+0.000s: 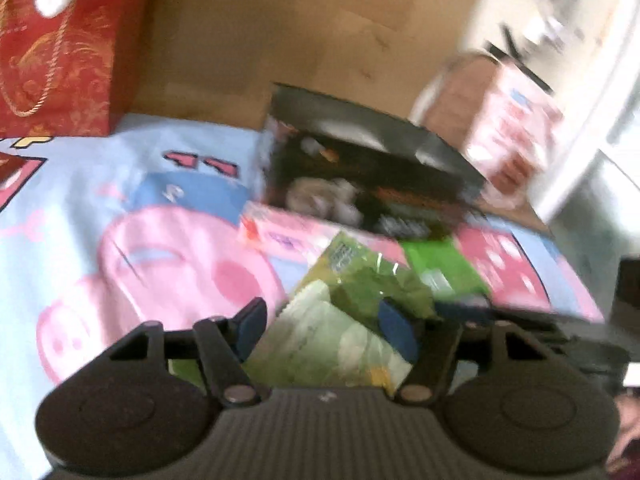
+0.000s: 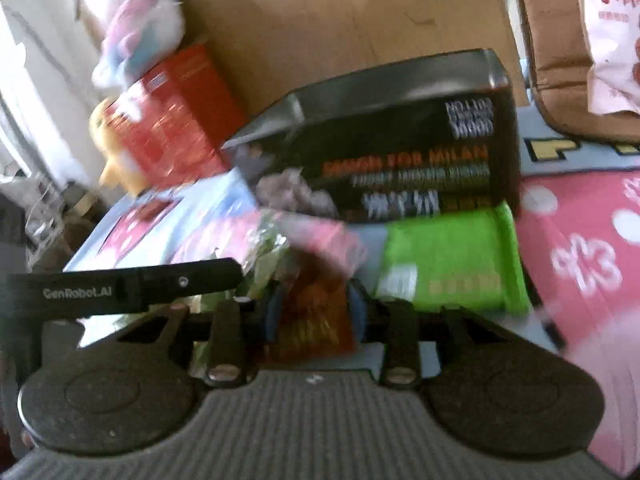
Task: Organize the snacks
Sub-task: 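Grasp the pink candy box with the right gripper, then carry the pink candy box into the black box and release it, then grasp the white plastic cup with the right gripper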
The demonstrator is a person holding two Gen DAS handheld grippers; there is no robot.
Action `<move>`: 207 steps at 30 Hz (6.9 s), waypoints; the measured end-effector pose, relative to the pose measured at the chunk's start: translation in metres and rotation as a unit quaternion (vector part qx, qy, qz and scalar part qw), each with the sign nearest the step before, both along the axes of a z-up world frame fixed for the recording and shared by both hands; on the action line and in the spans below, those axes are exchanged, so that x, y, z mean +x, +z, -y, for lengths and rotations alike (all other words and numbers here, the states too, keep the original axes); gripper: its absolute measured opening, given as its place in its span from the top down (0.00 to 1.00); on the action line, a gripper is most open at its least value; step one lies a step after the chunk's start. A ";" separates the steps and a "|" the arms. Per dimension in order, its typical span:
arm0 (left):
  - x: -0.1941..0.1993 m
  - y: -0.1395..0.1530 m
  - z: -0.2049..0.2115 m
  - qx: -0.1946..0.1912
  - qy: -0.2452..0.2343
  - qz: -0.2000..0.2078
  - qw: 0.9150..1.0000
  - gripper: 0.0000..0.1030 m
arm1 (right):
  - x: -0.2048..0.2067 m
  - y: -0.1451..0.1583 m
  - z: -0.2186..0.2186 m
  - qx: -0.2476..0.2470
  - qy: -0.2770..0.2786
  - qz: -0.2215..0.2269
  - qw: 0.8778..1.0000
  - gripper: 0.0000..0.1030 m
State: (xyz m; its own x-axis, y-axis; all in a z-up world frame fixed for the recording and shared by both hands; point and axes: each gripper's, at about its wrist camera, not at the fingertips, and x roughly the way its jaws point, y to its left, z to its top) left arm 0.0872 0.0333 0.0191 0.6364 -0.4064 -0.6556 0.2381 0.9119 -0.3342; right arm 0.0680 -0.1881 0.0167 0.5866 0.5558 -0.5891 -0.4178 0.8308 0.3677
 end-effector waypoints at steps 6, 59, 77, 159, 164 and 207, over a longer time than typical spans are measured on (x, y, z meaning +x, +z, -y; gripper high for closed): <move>0.005 0.032 -0.033 -0.028 0.021 0.024 0.999 0.33 | -0.017 0.026 0.025 -0.014 -0.022 0.068 0.997 0.62; -0.085 0.004 0.144 0.084 -0.117 0.055 0.988 0.31 | -0.130 -0.019 0.091 -0.100 -0.103 0.113 0.983 0.56; -0.113 0.010 0.118 0.063 -0.160 0.069 0.983 0.30 | -0.128 -0.016 0.087 -0.108 -0.067 0.105 0.986 0.51; -0.110 0.008 -0.094 -0.100 0.112 0.079 0.986 0.11 | -0.103 0.011 -0.026 -0.039 0.107 0.142 0.983 0.28; -0.110 0.008 -0.085 -0.104 0.088 0.074 0.988 0.12 | -0.120 0.009 -0.040 -0.066 0.130 0.158 0.977 0.28; -0.088 -0.008 0.030 -0.004 -0.060 0.076 0.995 0.59 | -0.100 -0.011 -0.025 -0.093 0.058 0.115 0.987 0.58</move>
State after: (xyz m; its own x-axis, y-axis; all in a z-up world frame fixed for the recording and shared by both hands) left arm -0.0007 0.0029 0.0108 0.6748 -0.4906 -0.5512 0.3933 0.8712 -0.2939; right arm -0.0325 -0.1630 0.0057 0.6554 0.5212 -0.5465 -0.5686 0.8169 0.0971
